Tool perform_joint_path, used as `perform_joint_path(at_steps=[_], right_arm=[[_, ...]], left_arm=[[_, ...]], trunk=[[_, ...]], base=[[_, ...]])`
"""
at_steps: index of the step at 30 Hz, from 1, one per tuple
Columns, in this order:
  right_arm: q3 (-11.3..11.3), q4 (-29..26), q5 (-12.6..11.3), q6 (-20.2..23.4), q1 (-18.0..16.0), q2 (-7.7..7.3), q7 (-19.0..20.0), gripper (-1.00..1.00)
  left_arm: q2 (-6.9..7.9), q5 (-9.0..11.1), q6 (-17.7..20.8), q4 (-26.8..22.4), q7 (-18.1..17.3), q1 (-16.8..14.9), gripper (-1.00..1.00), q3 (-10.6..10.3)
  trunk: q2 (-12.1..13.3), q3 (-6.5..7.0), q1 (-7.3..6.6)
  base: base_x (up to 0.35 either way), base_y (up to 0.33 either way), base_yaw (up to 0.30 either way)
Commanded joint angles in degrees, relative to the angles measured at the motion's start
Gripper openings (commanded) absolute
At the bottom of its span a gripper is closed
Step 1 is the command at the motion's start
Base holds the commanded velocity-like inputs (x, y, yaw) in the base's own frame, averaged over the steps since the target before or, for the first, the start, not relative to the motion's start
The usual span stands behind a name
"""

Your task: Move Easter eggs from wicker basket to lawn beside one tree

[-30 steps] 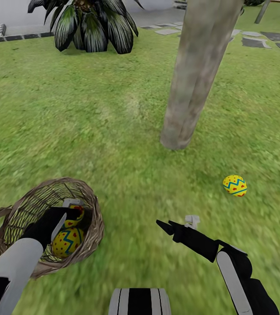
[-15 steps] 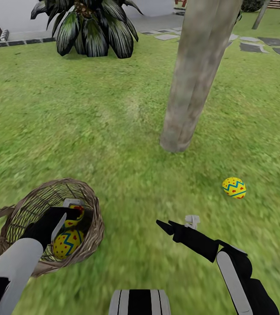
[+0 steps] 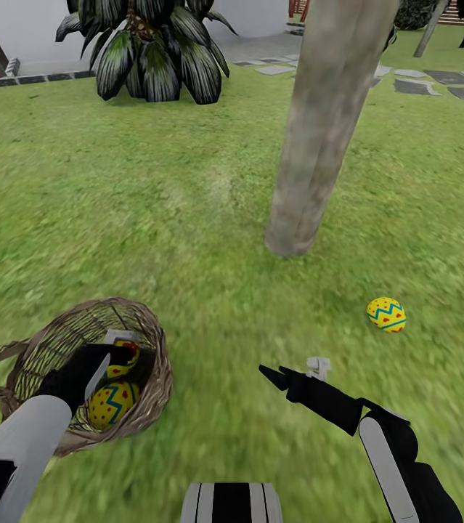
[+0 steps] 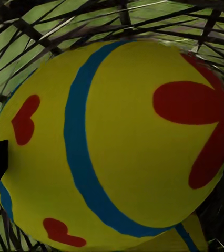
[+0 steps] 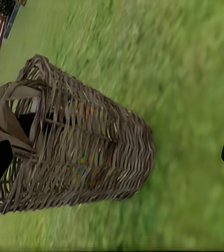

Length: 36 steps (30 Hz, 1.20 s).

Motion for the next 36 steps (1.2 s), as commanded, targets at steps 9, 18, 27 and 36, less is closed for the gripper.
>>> perform_joint_path(at_steps=[9, 18, 27, 36], right_arm=[[-0.1, 0.0, -0.2, 0.4, 0.0, 0.02, 0.1, 1.0], [0.0, 0.0, -0.2, 0.4, 0.0, 0.07, 0.1, 1.0], [-0.1, 0.0, -0.2, 0.4, 0.0, 0.04, 0.1, 1.0], [-0.1, 0.0, -0.2, 0.4, 0.0, 0.03, 0.1, 1.0]], left_arm=[[0.06, -0.1, 0.4, -0.1, 0.0, 0.0, -1.0, -0.3], [0.01, -0.1, 0.4, -0.2, 0.0, 0.0, -1.0, -0.3], [-0.01, -0.1, 0.4, -0.2, 0.0, 0.0, -1.0, -0.3], [-0.02, -0.2, 0.4, -0.2, 0.0, 0.0, -1.0, -0.3]], trunk=[[0.0, -0.04, -0.02], [0.0, 0.63, -0.1], [0.1, 1.07, -0.15], [0.1, 1.07, -0.15]], base=[[-0.098, 0.0, 0.0], [-0.006, 0.0, 0.0], [-0.011, 0.0, 0.0], [-0.106, 0.0, 0.0]])
